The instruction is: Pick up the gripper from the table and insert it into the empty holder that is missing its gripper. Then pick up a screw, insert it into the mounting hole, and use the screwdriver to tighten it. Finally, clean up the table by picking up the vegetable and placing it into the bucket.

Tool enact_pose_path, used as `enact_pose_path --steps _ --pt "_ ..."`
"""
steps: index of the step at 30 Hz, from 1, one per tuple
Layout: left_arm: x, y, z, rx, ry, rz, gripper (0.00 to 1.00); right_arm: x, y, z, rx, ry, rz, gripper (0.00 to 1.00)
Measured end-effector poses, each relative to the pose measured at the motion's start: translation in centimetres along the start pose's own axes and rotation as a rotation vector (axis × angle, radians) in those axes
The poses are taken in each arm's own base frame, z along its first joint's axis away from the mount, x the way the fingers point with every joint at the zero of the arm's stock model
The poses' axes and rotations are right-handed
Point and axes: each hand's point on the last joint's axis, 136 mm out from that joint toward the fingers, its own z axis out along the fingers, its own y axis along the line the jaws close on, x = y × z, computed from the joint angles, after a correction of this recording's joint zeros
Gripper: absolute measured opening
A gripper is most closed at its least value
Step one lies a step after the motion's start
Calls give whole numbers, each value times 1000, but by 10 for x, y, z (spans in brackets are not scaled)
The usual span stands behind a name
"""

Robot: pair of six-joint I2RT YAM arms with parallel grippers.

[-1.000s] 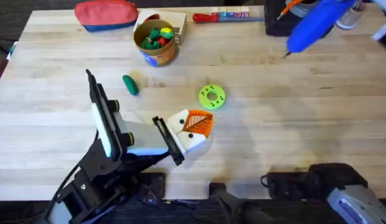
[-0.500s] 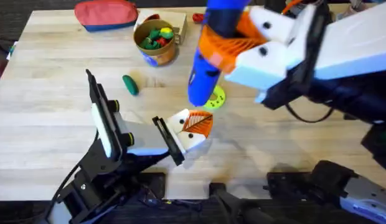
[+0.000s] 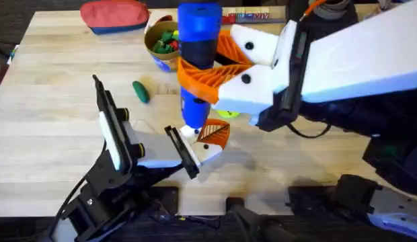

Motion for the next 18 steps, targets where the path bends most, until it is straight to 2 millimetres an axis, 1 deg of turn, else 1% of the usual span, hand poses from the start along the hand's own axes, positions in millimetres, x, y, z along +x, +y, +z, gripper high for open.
enact_pose_path --steps 5,15,18 --pt "0 0 0 0 0 0 9 0 4 1 -11 0 2 5" --pt "0 0 0 0 0 0 9 2 3 1 -8 9 5 5" --pt "0 0 0 0 0 0 9 6 4 1 -9 25 3 5"
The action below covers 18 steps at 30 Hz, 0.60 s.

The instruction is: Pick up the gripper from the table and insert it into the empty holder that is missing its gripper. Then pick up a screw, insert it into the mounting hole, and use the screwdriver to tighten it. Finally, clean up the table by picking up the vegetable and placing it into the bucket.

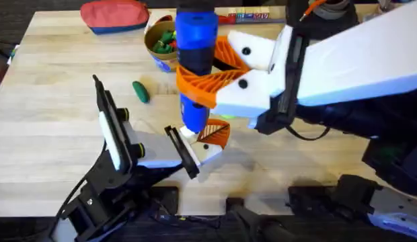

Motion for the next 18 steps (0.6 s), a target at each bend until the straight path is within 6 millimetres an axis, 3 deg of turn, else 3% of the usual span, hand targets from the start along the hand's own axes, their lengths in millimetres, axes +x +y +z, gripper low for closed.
enact_pose_path --steps 18 --pt "0 0 0 0 0 0 9 10 -2 6 0 24 -7 5"
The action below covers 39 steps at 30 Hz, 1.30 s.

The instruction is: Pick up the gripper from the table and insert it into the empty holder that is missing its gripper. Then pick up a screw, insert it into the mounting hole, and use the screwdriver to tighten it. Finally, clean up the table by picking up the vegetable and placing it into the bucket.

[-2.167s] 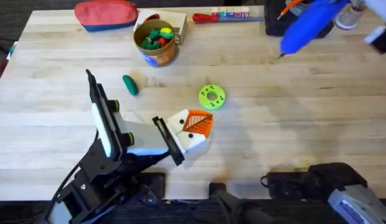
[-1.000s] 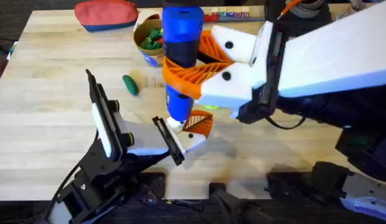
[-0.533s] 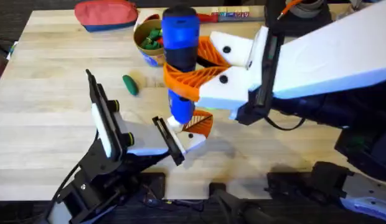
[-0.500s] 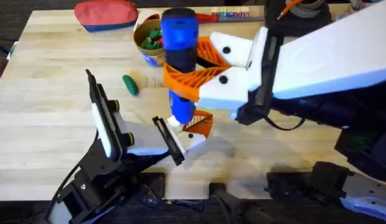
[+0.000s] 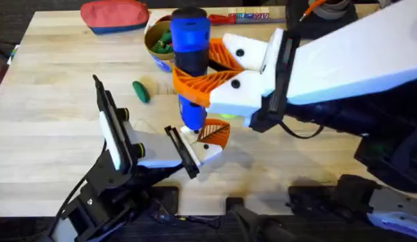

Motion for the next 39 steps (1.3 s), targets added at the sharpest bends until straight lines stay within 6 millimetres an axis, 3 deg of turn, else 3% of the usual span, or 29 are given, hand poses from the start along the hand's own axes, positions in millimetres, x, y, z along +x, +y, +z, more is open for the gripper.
enact_pose_path --steps 10,24,39 --pt "0 0 0 0 0 0 9 4 0 1 1 15 5 5" --pt "0 0 0 0 0 0 9 -11 0 -4 5 -33 -12 5" --pt "0 0 0 0 0 0 9 0 1 -4 2 9 5 5"
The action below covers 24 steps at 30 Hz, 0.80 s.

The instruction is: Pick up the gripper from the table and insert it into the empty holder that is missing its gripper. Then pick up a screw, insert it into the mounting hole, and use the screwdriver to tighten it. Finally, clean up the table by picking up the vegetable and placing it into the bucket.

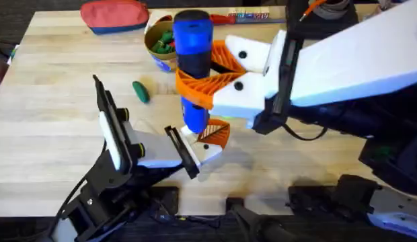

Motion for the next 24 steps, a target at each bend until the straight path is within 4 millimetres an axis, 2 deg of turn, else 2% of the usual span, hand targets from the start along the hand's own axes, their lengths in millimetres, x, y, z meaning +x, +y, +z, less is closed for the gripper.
enact_pose_path --steps 24 --pt "0 0 0 -1 1 0 9 3 -1 2 0 7 9 5"
